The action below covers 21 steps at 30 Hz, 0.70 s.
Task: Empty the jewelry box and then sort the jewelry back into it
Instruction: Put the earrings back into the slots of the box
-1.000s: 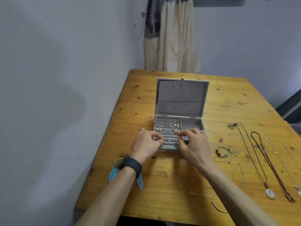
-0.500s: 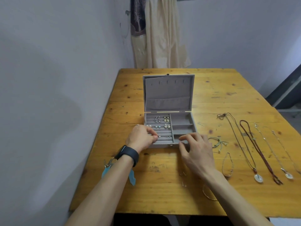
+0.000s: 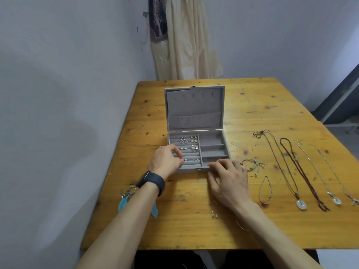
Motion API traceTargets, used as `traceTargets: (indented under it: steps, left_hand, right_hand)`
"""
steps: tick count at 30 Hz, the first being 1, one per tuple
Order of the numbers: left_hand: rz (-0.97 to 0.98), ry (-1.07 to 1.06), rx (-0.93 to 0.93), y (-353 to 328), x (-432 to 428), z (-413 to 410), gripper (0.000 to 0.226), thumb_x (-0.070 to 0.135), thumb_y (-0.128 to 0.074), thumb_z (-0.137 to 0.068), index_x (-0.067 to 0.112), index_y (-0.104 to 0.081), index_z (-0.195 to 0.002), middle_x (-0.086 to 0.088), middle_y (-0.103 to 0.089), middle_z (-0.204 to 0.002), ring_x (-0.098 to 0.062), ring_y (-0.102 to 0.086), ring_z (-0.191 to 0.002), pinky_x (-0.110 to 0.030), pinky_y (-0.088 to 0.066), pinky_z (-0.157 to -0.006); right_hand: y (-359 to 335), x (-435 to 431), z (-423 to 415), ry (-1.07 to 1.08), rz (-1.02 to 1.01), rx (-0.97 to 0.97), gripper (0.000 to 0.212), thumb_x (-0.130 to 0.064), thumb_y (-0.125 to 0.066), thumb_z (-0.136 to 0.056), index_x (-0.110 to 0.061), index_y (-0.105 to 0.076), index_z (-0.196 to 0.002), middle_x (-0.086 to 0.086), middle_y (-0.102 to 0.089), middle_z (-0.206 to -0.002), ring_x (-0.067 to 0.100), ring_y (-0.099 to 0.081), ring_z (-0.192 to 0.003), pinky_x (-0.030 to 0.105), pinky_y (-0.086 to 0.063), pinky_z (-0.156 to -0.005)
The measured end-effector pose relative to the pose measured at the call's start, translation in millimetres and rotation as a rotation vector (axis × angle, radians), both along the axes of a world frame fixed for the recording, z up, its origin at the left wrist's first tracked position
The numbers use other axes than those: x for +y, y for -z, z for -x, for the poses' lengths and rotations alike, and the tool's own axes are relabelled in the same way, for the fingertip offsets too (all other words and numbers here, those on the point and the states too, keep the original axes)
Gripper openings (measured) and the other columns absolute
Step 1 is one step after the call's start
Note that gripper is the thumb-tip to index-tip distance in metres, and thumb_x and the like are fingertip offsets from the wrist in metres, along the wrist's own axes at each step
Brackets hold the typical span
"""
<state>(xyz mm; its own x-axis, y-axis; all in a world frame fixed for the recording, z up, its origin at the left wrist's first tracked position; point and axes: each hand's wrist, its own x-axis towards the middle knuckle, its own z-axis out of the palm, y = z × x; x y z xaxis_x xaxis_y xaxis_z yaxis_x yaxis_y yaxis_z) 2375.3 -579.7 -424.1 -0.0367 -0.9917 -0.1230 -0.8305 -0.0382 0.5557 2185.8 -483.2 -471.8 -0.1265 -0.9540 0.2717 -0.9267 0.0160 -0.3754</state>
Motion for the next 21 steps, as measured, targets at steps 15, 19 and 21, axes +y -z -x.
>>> traceTargets:
  steps: [15, 19, 21]
  left_hand:
    - [0.242, 0.099, 0.138, -13, 57, -4, 0.005, 0.027, -0.067, -0.088, 0.031, -0.065, -0.089, 0.011, -0.059, -0.082, -0.007, -0.057, -0.079, -0.025, -0.046, -0.064]
    - [0.163, 0.356, 0.109, 0, 109, 16, 0.008, 0.036, -0.067, -0.089, 0.036, -0.068, -0.097, 0.017, -0.059, -0.087, -0.002, -0.054, -0.082, -0.026, -0.050, -0.073]
    - [0.132, 0.404, 0.029, 13, 122, 23, 0.016, 0.041, -0.066, -0.088, 0.037, -0.070, -0.103, 0.017, -0.060, -0.093, -0.004, -0.053, -0.089, -0.028, -0.050, -0.081]
  right_hand:
    - [-23, 60, 38, -0.084, 0.030, -0.271, 0.032, -0.020, -0.077, -0.084, -0.025, -0.070, -0.114, -0.008, -0.061, -0.104, 0.010, -0.052, -0.098, 0.012, -0.035, -0.082]
    - [-11, 80, 30, -0.124, -0.027, -0.176, 0.018, -0.032, -0.078, -0.083, -0.035, -0.075, -0.101, -0.016, -0.062, -0.093, 0.011, -0.050, -0.091, 0.021, -0.041, -0.076]
    - [-7, 82, 23, -0.135, -0.038, -0.133, 0.014, -0.037, -0.075, -0.085, -0.036, -0.077, -0.098, -0.014, -0.063, -0.093, 0.012, -0.048, -0.090, 0.026, -0.045, -0.074]
